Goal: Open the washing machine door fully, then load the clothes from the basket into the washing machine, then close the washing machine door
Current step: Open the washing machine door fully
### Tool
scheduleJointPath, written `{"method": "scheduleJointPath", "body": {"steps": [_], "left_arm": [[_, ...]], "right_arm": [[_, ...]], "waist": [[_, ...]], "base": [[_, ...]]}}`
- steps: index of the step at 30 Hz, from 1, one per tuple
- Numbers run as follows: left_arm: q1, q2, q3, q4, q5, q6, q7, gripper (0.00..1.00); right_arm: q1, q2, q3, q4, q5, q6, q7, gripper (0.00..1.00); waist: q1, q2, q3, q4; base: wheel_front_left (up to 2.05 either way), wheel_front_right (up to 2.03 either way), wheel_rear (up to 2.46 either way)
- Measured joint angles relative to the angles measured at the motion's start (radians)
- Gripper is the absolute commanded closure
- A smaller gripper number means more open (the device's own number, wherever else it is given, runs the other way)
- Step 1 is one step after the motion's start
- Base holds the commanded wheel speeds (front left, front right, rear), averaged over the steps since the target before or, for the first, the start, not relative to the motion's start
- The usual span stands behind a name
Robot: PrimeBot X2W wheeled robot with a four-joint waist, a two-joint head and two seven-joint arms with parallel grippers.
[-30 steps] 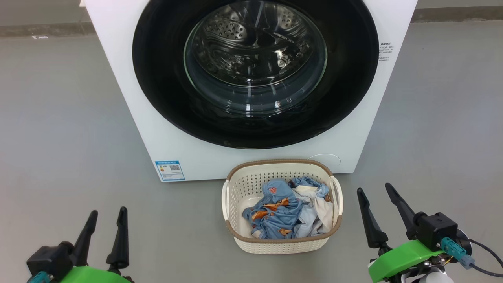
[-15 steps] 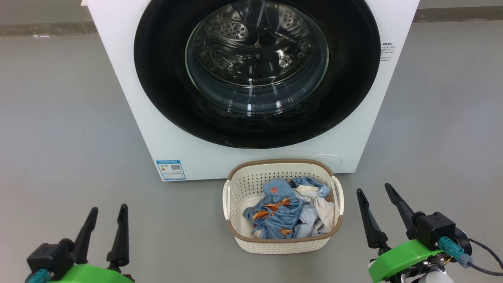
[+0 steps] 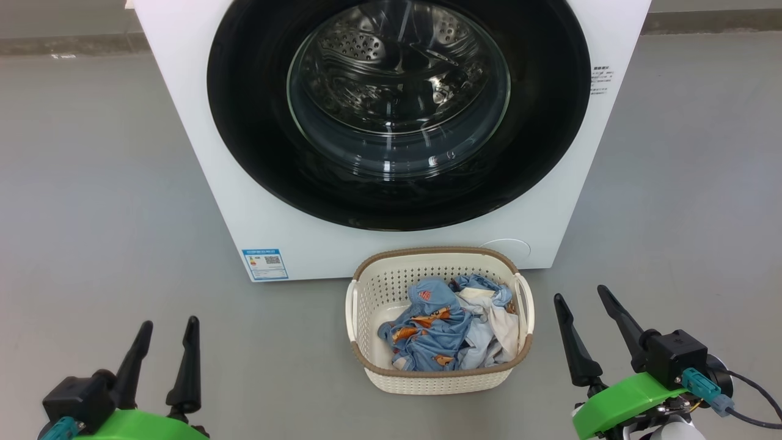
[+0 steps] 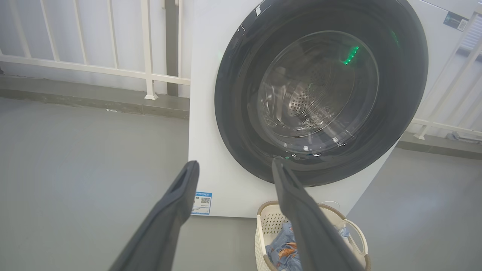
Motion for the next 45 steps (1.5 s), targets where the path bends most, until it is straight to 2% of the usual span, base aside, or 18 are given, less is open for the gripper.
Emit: {"method": "scheduleJointPath", "body": {"steps": [13,28,33,45], "left_arm": [[-0.002,0.007,-0.014,0.007,-0.022,0.0,0.0,0.0],[-0.002,0.015,-0.012,0.007,-0.022,0.0,0.0,0.0],[-0.002,0.019,-0.032,-0.002,-0.053,0.0,0.0,0.0],[-0.002,0.029,-0.038,-0.003,-0.061,0.0,0.0,0.0]], "right_arm": [[0.0,0.0,-0.002,0.0,0.0,0.0,0.0,0.0],[-0.001,0.0,-0.002,0.001,0.003,0.0,0.0,0.0],[-0.001,-0.002,-0.004,0.001,0.003,0.0,0.0,0.0],[-0.002,-0.003,-0.009,0.001,0.003,0.0,0.0,0.0]], "waist": [[0.0,0.0,0.0,0.0],[0.0,0.0,0.005,-0.004],[0.0,0.0,0.005,-0.006],[0.0,0.0,0.007,-0.007]], "base": [[0.14,0.14,-0.29],[1.05,1.05,-2.09],[1.02,1.02,-2.03],[0.35,0.35,-0.71]]}}
